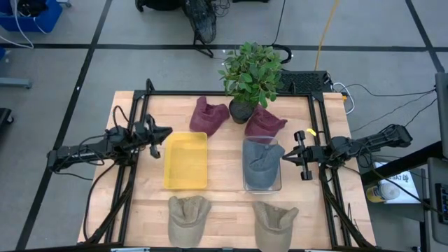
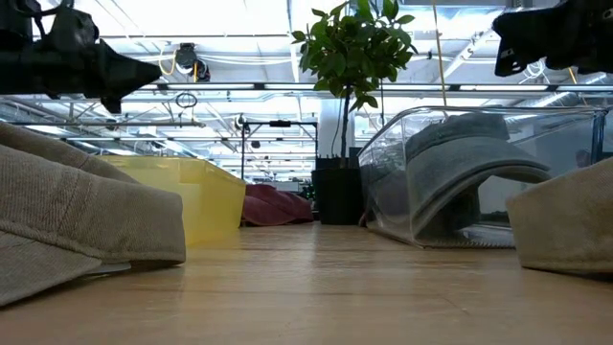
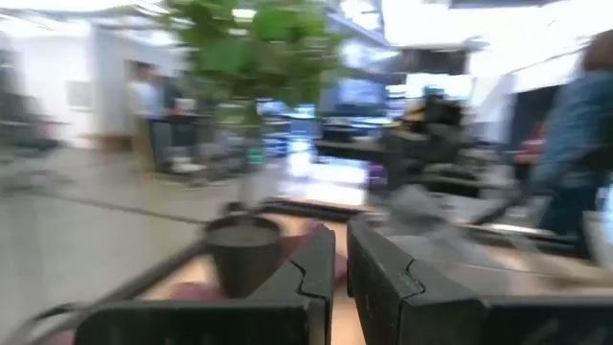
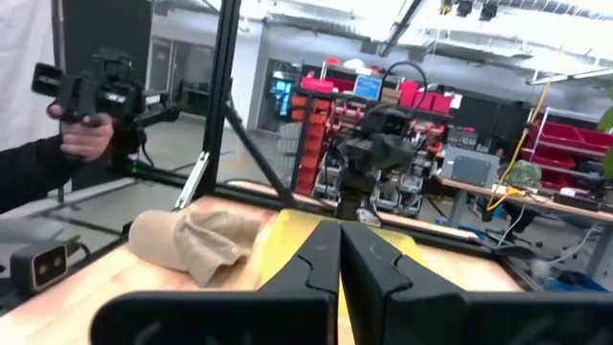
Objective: Pick & Place hat
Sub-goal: Put the left brown cap into the yellow bin
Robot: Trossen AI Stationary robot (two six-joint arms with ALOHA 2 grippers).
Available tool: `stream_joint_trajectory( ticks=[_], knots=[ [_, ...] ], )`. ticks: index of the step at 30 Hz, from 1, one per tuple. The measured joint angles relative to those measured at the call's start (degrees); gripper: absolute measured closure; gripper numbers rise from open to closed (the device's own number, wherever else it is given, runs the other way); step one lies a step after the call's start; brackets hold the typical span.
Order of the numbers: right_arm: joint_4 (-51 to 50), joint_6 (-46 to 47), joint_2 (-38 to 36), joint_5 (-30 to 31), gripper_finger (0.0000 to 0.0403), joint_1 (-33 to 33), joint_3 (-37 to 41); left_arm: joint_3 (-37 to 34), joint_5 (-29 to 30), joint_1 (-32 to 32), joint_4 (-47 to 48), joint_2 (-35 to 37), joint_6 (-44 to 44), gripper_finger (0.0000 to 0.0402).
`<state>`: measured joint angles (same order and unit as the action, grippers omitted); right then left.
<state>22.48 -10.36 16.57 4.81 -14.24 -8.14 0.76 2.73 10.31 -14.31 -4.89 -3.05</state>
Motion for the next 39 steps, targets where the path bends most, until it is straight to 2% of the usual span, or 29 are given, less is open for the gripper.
stream_joint_trajectory(
  ticks=[2, 5, 9, 13, 17, 24, 28, 30, 34, 39],
  knots=[
    [-0.2, 0.0, -0.9, -0.1, 0.0402, 0.0, 0.0, 0.9, -3.6, -0.1, 0.8, 0.0, -2.4, 0.0364],
    [-1.6, -0.3, -2.5, -0.1, 0.0402, 0.0, 0.0, 3.2, -3.9, -1.2, 3.7, 0.0, -5.2, 0.0364],
    [-3.4, 0.0, -4.3, -0.4, 0.0403, 0.0, 0.0, 9.4, -0.2, -4.5, 12.3, -1.9, -7.2, 0.0364],
    [-5.2, 0.0, -5.7, -0.4, 0.0403, 0.0, 0.0, 17.1, 4.2, -9.7, 18.6, -8.0, -7.7, 0.0364],
    [-5.7, -0.9, -6.4, -0.4, 0.0403, 0.0, 0.0, 25.9, 8.3, -15.3, 26.6, -17.3, -10.4, 0.0364],
    [-8.0, -3.4, -6.6, -0.1, 0.0403, 0.0, -0.1, 42.6, 9.8, -25.3, 44.6, -38.5, -20.6, 0.0366],
    [-10.3, -3.3, -6.6, -0.1, 0.0403, 0.0, -0.1, 53.7, 14.2, -31.6, 56.4, -50.3, -28.6, 0.0394],
    [-11.4, -3.6, -6.6, -0.2, 0.0403, 0.0, -0.1, 59.3, 15.4, -35.0, 61.2, -55.9, -30.6, 0.0395],
    [-10.8, -4.1, -6.5, -0.1, 0.0403, 0.0, -0.1, 68.4, 15.6, -41.4, 67.1, -65.5, -31.3, 0.0396],
    [-8.4, -2.4, -6.5, -0.2, 0.0403, 0.0, -0.1, 74.6, 15.6, -47.3, 67.8, -75.3, -39.8, 0.0390]
  ],
)
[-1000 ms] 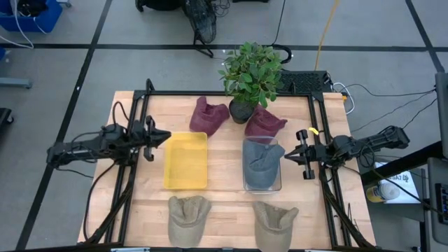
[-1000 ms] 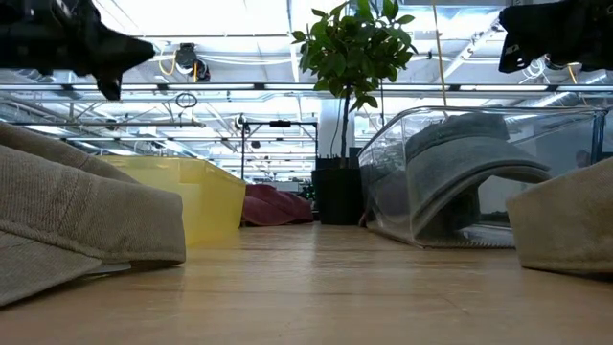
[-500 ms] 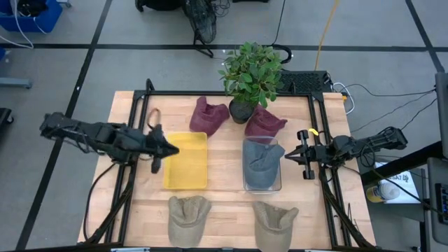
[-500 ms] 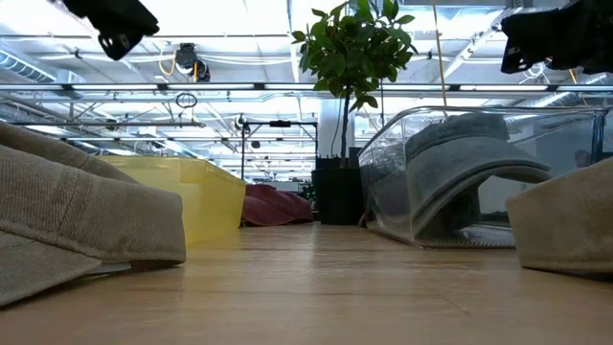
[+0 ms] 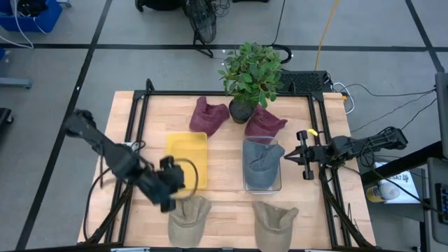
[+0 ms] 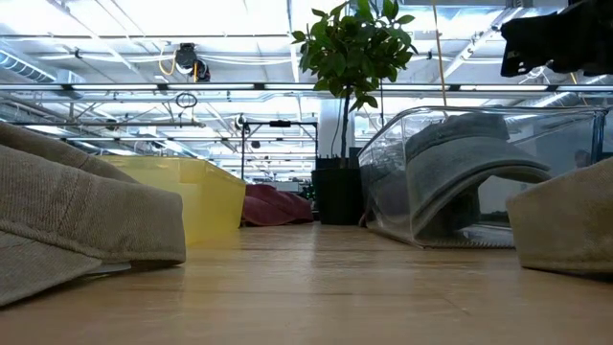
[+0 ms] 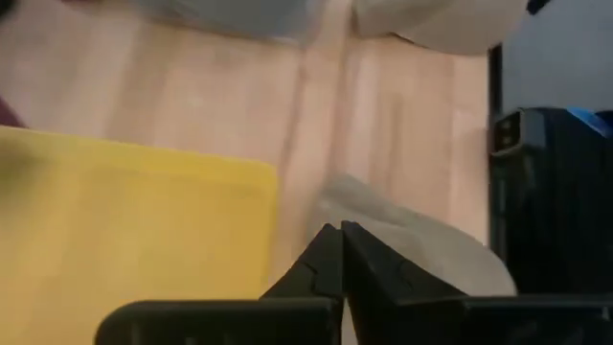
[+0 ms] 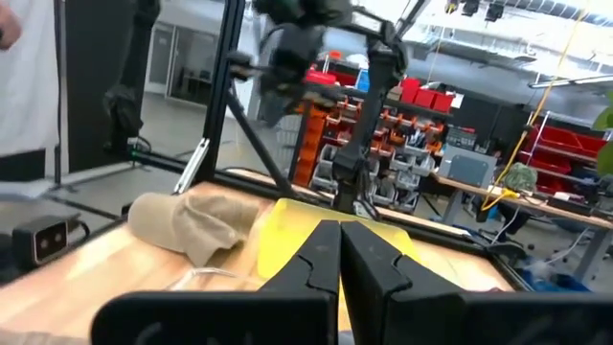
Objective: Pick & Place hat
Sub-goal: Put the left brown cap into the yellow bin
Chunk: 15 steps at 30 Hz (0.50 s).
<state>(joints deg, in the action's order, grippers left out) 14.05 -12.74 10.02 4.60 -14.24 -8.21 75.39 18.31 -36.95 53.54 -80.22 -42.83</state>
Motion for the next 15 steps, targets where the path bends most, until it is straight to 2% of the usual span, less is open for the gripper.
stream_joint_trajectory(
  ticks=[6, 12, 15],
  knots=[
    [4.6, 0.1, 0.0, -0.1, 0.0403, 0.0, 2.5, 2.0, -1.9, -5.7, 0.2, -10.0, -4.1, 0.0306],
    [10.6, -2.0, 0.0, -0.1, 0.0403, 0.0, 4.1, 2.3, -10.4, -6.5, -0.8, -15.6, -8.6, 0.0207],
    [10.5, -3.2, 0.0, 0.1, 0.0403, 0.0, 4.2, 2.3, -11.3, -6.5, -2.3, -17.5, -8.3, 0.0173]
  ],
)
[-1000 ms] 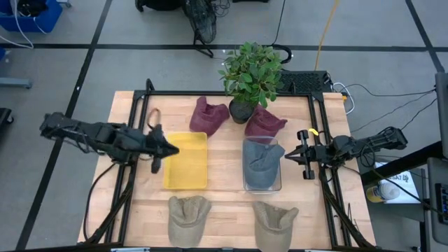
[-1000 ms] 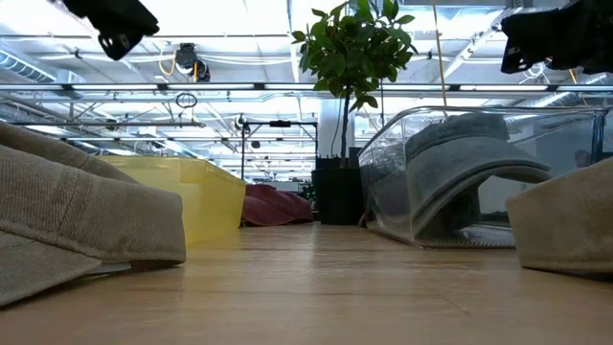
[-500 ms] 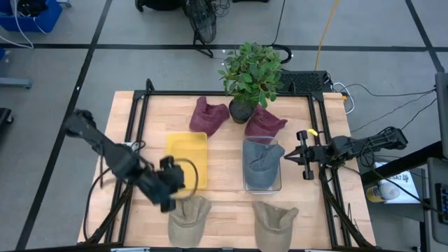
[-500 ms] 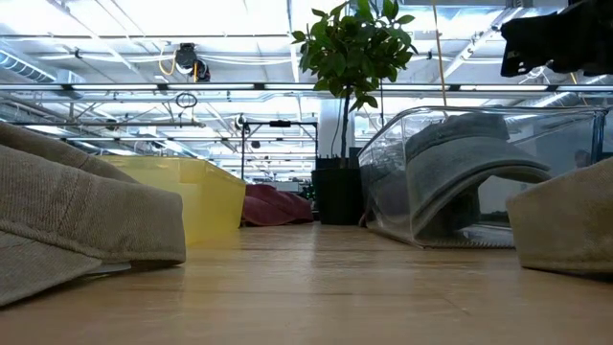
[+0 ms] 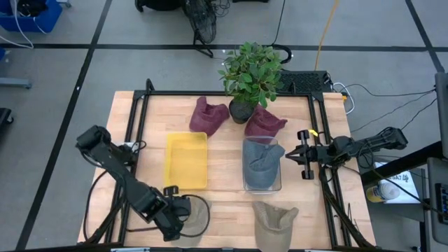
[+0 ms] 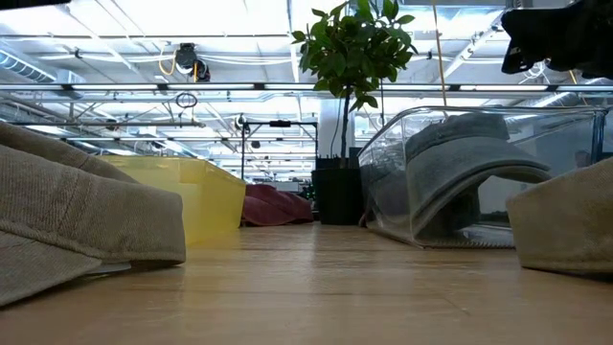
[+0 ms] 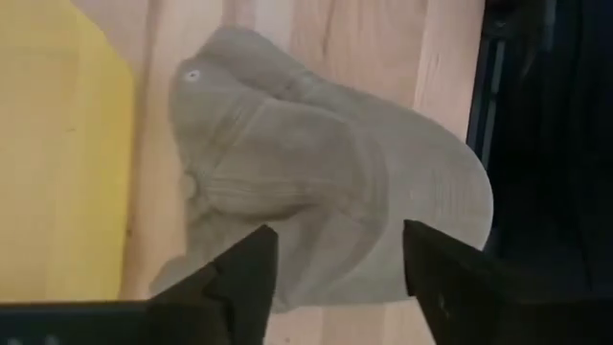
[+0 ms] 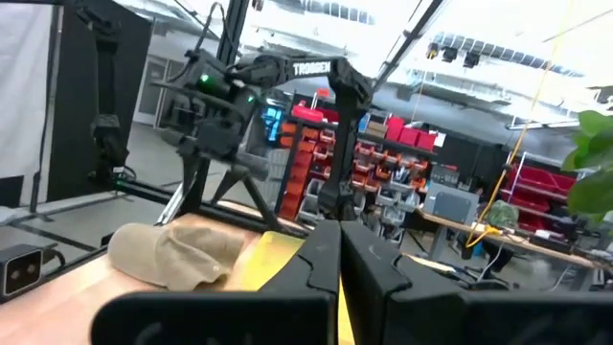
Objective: Pick & Place hat
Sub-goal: Put the left brown cap into the yellow bin
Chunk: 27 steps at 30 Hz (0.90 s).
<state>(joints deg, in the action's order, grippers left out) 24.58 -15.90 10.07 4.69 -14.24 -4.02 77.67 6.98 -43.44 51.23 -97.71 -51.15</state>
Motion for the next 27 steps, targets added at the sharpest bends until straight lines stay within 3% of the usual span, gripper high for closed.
stream_joint_trajectory(
  ticks=[7, 16, 27],
  knots=[
    [0.0, 0.0, 0.0, 0.0, 0.0403, 0.0, 0.1, 0.0, -2.1, 0.0, -5.0, -3.5, 2.6, 0.0135],
    [0.0, -0.3, 0.0, 0.0, 0.0403, 0.0, 0.2, 0.0, -5.5, -0.6, -5.8, -7.9, 1.4, 0.0133],
    [-0.1, -1.4, 0.0, 0.0, 0.0403, 0.0, 0.2, 0.0, -3.3, 0.4, -5.8, -9.2, 1.4, 0.0133]
  ],
)
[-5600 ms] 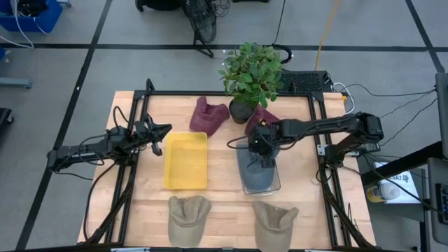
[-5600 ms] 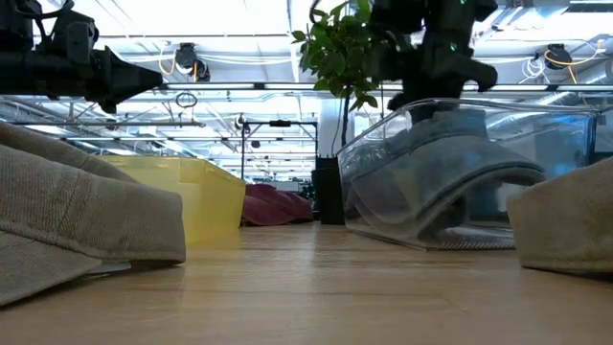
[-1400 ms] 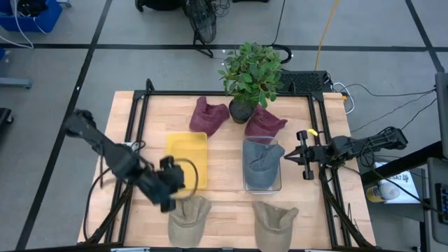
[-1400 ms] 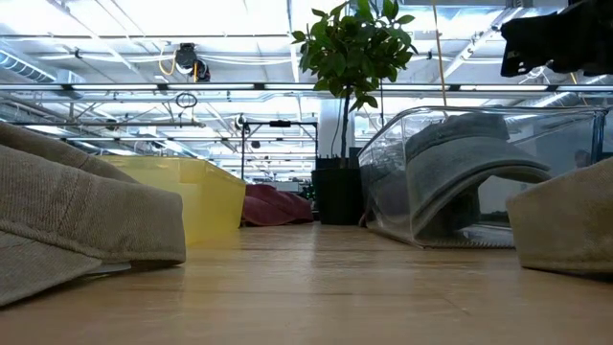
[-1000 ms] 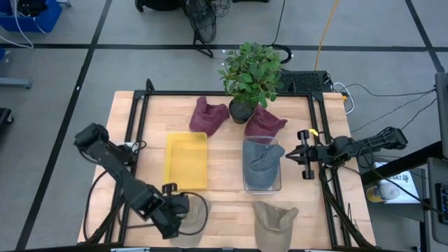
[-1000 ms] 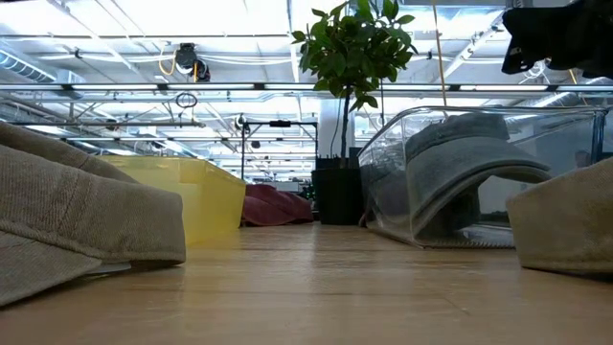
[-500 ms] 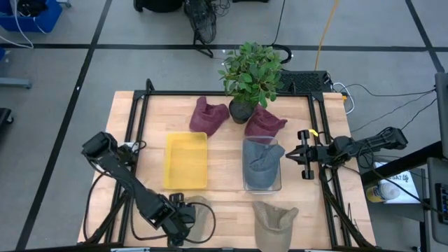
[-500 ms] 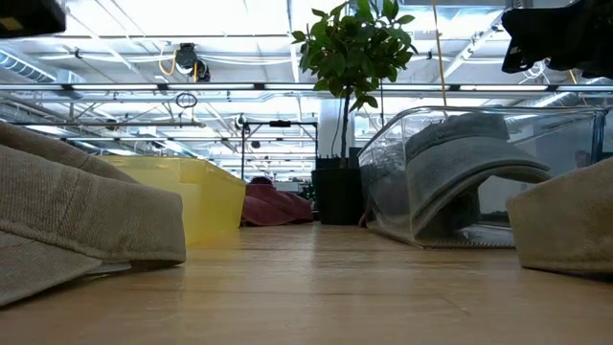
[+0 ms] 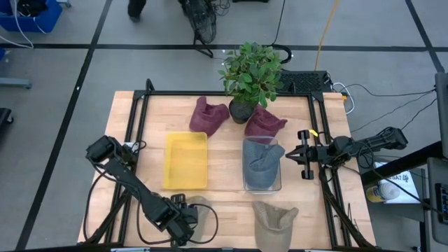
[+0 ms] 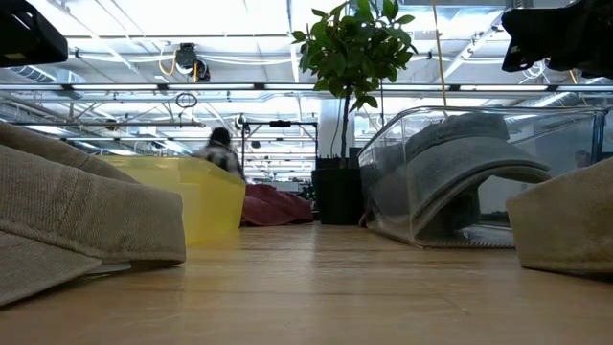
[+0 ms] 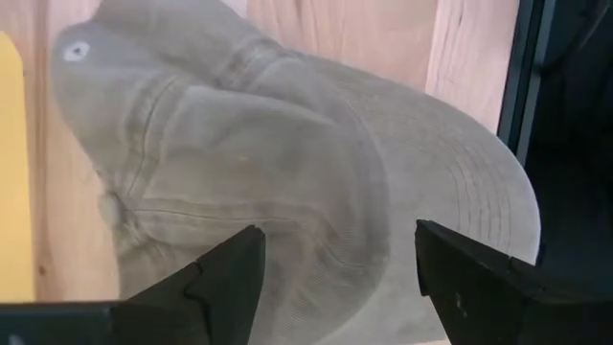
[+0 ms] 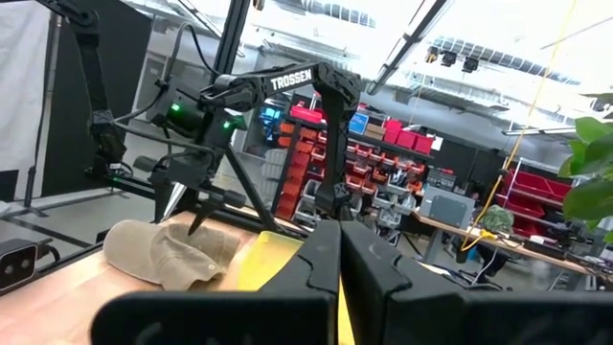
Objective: Pick & Place hat
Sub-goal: Put the left brown cap into the yellow bin
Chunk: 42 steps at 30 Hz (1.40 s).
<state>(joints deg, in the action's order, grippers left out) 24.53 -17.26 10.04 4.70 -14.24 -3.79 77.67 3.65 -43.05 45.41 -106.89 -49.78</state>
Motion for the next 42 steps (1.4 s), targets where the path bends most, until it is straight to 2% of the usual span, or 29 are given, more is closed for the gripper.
stream_joint_trajectory(
  ticks=[15, 19, 25, 26, 30, 33, 35, 37, 42],
  knots=[
    [-0.8, 2.5, 0.0, 0.0, 0.0403, 0.0, 0.0, -3.3, -0.1, 0.0, -2.7, 0.0, -0.8, 0.0139],
    [-0.8, 3.1, 0.0, 0.0, 0.0403, 0.0, 0.0, -3.3, -1.1, 0.0, -3.6, 0.0, 2.8, 0.0196],
    [-0.8, 3.8, 0.0, 0.0, 0.0403, 0.0, 0.0, -3.2, -5.6, 0.2, -5.7, 0.0, 8.0, 0.0367],
    [-0.8, 4.3, 0.0, 0.0, 0.0403, 0.0, 0.0, -3.0, -6.2, 0.3, -5.7, 0.0, 8.4, 0.0382],
    [-1.3, 5.2, 0.6, -0.2, 0.0403, 0.0, 0.0, -0.6, -8.7, 0.3, -4.9, 0.0, 10.5, 0.0386],
    [-1.3, 5.7, 1.2, -0.2, 0.0403, 0.0, 0.1, 3.8, -9.1, 0.3, -1.0, 0.0, 12.9, 0.0394],
    [-1.2, 5.7, 1.6, -0.2, 0.0403, 0.0, 0.1, 8.2, -7.9, 0.3, 4.1, 0.1, 15.0, 0.0393],
    [-1.2, 5.7, 1.8, -0.2, 0.0403, 0.0, 0.1, 13.1, -4.3, 0.3, 9.8, 0.1, 17.5, 0.0394],
    [-1.2, 5.7, 1.8, -0.2, 0.0403, 0.0, 0.1, 25.2, 9.4, 0.4, 23.1, 0.2, 28.0, 0.0395]
  ],
)
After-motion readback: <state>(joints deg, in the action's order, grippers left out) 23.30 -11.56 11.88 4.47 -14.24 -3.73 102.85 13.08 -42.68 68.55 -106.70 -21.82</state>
